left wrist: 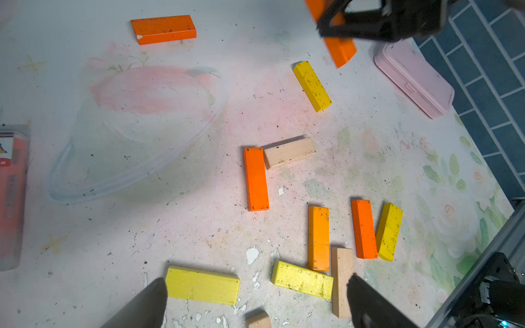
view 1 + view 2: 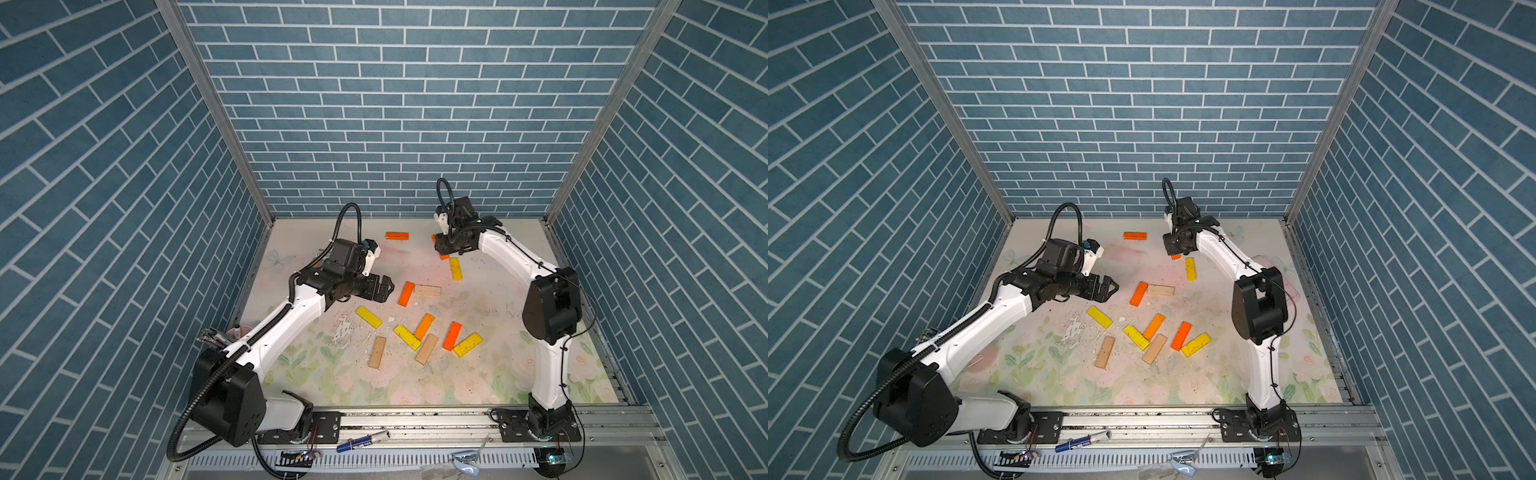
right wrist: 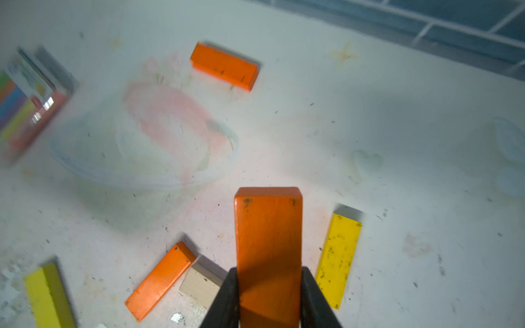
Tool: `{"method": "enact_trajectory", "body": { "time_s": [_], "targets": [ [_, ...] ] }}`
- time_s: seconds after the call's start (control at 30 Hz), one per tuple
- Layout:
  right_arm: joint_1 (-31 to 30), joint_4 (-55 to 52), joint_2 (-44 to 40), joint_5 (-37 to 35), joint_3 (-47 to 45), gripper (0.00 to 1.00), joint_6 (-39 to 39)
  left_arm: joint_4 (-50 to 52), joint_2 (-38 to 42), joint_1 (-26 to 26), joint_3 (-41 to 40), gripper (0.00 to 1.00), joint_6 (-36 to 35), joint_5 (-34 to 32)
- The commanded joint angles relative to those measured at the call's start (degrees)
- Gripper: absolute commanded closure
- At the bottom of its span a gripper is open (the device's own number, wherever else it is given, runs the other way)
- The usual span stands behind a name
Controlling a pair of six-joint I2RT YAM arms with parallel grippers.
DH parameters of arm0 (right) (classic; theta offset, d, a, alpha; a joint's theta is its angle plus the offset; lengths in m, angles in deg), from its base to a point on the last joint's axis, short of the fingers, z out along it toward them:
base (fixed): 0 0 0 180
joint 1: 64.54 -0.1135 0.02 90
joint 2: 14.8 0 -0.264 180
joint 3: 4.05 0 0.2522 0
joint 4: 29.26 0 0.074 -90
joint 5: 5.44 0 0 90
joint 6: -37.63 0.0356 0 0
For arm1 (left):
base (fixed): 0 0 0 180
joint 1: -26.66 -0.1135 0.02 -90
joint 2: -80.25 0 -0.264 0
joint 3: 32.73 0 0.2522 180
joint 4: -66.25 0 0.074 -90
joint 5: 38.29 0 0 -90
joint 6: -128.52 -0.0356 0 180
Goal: Assemble the number 6 with building blocks
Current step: Place the building block at the center of the board.
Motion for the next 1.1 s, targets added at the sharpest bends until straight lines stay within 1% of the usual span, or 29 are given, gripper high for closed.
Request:
{"method": "enact_trajectory", "body": {
  "time_s": [0.0,0.03,0.1,0.23,0.33,0.53,0.73,0.93,1.07],
  "targets": [
    [2.83,6.46,-5.43,-3.77,-4.98,0.76,18.13,-0.88,1.05,0.09,0.08,0.01,1.30,0.89],
    [3.49,8.28,-6.90,-4.51,-7.14,0.76,21.86,-1.13,1.20,0.11,-0.01,0.01,1.44,1.11],
    [4.45,9.55,-8.52,-8.90,-9.91,0.76,29.73,-1.67,1.28,0.21,-0.26,0.01,1.91,1.61],
    [5.89,11.74,-9.57,-14.87,-13.75,0.77,46.18,-2.18,0.62,0.43,-0.36,0.01,2.45,2.55],
    [6.65,16.06,-8.97,-16.25,-16.74,0.78,56.83,-1.91,0.59,0.49,-0.18,0.01,2.42,2.50],
    [7.06,14.39,-4.42,-19.20,-15.19,0.79,71.75,-1.86,1.61,0.95,-0.62,0.01,2.01,1.10],
    [7.15,14.66,-1.76,-22.07,-16.02,0.79,80.13,-1.90,2.06,1.45,-0.79,0.01,2.01,1.15],
    [7.50,15.71,1.75,-21.62,-16.22,0.79,84.71,-1.90,1.48,1.68,-0.71,0.01,2.19,1.49],
    [7.58,15.43,4.53,-21.13,-15.07,0.78,86.21,-2.00,1.28,1.79,-0.71,0.01,2.19,1.67]
  ]
}}
